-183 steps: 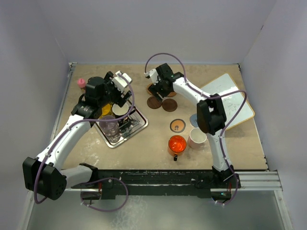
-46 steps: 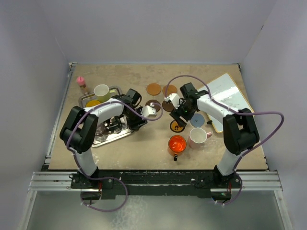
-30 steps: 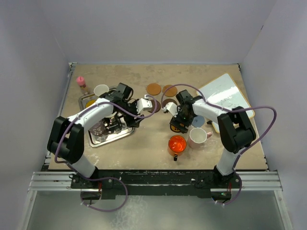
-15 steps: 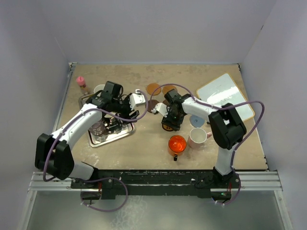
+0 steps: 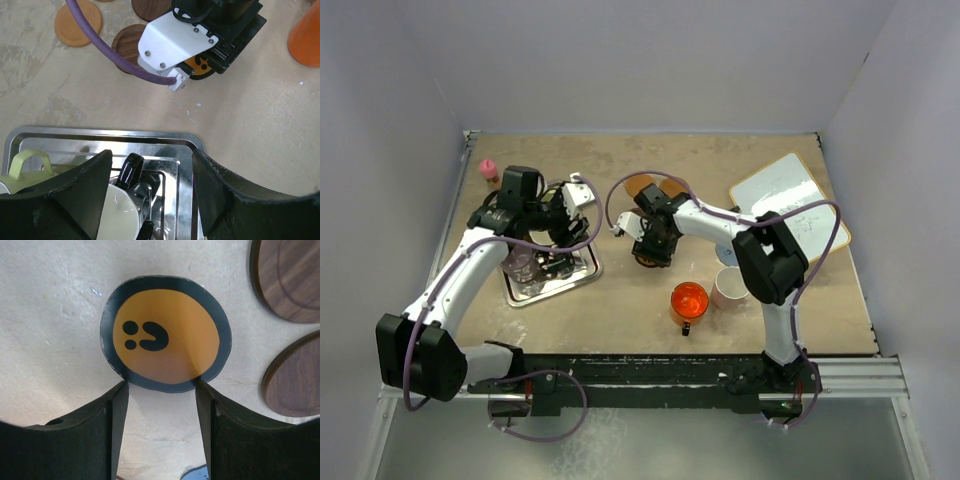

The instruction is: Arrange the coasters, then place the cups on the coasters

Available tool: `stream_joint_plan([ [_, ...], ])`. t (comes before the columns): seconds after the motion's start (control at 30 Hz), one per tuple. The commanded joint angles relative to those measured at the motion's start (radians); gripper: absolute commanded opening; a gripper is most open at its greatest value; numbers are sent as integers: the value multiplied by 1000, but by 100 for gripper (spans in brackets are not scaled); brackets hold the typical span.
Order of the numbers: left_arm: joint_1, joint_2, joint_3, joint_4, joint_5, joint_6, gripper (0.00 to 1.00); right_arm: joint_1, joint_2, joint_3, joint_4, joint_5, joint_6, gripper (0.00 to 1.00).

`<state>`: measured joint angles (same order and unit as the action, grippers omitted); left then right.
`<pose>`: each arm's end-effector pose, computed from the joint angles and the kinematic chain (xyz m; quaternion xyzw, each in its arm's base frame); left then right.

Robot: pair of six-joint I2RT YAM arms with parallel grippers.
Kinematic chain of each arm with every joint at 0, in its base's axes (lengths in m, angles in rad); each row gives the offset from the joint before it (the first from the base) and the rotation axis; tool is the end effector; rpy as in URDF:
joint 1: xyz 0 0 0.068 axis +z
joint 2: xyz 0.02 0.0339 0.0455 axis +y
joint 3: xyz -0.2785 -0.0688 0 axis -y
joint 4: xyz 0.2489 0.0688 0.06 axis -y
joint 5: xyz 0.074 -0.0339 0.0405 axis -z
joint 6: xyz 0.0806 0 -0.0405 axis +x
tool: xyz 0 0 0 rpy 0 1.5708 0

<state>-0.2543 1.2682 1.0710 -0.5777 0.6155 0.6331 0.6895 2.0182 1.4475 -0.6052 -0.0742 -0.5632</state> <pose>0.2716 -0.1187 0.2916 0.4832 0.7431 -0.2047 0.4153 0.3370 0.2856 0.1381 -0.5803 0.7896 0.0487 0.1933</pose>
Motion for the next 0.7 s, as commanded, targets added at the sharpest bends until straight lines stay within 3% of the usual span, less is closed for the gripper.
stream_joint_plan([
  [0.0, 20, -33, -4, 42, 57, -13, 63, 29, 45, 35, -31, -33, 2, 59],
  [0.43, 28, -35, -8, 46, 69, -13, 63, 79, 43, 40, -49, -63, -24, 60],
  [0.67, 32, -40, -10, 51, 72, -13, 63, 71, -77, -37, 2, -37, -20, 66],
])
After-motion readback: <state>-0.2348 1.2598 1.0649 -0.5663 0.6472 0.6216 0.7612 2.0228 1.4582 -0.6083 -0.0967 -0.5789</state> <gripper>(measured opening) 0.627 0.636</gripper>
